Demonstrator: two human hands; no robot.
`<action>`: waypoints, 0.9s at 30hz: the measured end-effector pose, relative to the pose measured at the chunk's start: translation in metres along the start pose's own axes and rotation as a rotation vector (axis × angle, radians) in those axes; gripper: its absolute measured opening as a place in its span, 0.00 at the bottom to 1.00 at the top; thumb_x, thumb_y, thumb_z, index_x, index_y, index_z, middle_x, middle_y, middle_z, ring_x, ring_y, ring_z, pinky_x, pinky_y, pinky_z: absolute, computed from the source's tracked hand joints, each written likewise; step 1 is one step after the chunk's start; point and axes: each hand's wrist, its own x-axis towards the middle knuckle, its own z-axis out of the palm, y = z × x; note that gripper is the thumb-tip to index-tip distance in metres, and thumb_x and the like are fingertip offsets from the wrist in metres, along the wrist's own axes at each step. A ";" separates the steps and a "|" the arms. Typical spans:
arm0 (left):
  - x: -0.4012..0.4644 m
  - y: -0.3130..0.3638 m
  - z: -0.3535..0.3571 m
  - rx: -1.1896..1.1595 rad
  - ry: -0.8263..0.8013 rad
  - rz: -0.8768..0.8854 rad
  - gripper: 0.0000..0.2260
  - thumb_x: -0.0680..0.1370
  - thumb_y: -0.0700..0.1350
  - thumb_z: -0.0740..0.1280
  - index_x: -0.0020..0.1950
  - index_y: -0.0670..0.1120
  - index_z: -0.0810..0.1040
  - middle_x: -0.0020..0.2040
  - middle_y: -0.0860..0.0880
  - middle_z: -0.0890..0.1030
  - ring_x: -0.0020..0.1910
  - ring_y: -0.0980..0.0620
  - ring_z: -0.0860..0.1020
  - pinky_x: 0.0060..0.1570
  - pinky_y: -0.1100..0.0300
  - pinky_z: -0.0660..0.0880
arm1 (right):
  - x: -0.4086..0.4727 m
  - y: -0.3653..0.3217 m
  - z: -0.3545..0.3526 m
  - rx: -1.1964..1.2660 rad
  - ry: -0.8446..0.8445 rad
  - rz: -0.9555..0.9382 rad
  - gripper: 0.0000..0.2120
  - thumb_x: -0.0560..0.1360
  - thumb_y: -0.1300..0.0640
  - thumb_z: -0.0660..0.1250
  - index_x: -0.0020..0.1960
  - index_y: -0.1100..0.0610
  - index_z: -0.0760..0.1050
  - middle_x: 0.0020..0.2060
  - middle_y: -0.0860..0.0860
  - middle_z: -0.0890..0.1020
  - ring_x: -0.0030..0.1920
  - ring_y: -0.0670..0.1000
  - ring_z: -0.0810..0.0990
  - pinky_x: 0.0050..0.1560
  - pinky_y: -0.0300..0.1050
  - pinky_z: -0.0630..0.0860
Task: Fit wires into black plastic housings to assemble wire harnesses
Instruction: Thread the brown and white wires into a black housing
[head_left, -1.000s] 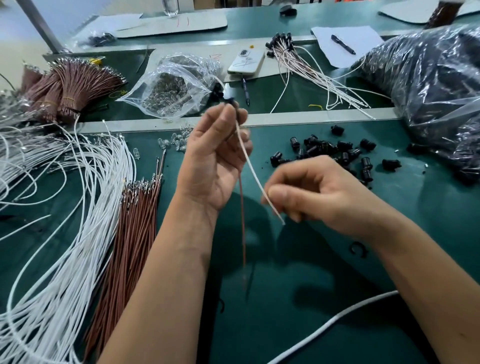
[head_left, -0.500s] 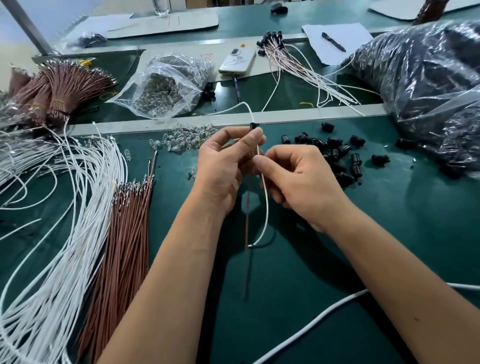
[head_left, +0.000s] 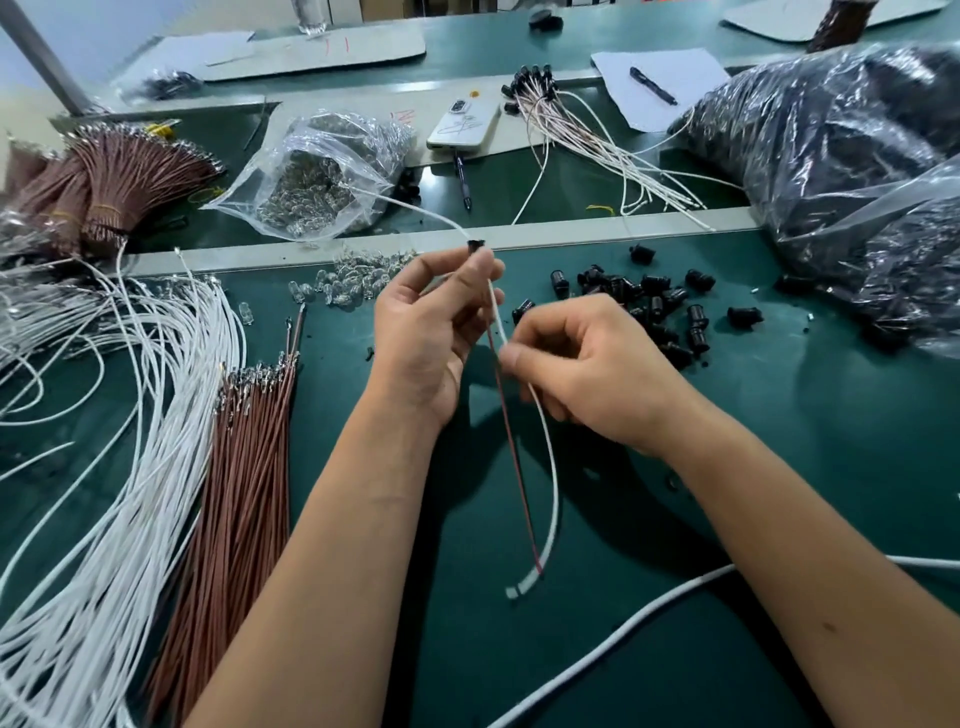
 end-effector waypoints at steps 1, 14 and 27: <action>0.001 0.002 -0.003 -0.036 0.016 -0.001 0.08 0.68 0.40 0.74 0.45 0.44 0.78 0.38 0.46 0.84 0.33 0.53 0.80 0.37 0.63 0.77 | -0.005 0.000 -0.004 -0.030 -0.124 0.021 0.12 0.80 0.59 0.71 0.37 0.58 0.79 0.24 0.55 0.78 0.23 0.48 0.74 0.28 0.40 0.70; -0.007 0.006 -0.003 0.105 -0.249 0.073 0.10 0.67 0.32 0.75 0.41 0.44 0.79 0.40 0.44 0.85 0.34 0.54 0.81 0.39 0.64 0.78 | -0.006 0.006 -0.005 -0.097 -0.044 0.010 0.12 0.80 0.57 0.71 0.38 0.54 0.79 0.22 0.50 0.77 0.22 0.45 0.74 0.28 0.33 0.69; -0.008 0.010 -0.004 0.091 -0.393 0.167 0.16 0.67 0.26 0.71 0.37 0.48 0.83 0.41 0.48 0.85 0.43 0.54 0.82 0.47 0.63 0.77 | -0.001 0.015 -0.022 -0.225 0.353 -0.094 0.09 0.80 0.54 0.72 0.43 0.56 0.83 0.32 0.50 0.83 0.33 0.53 0.81 0.40 0.54 0.79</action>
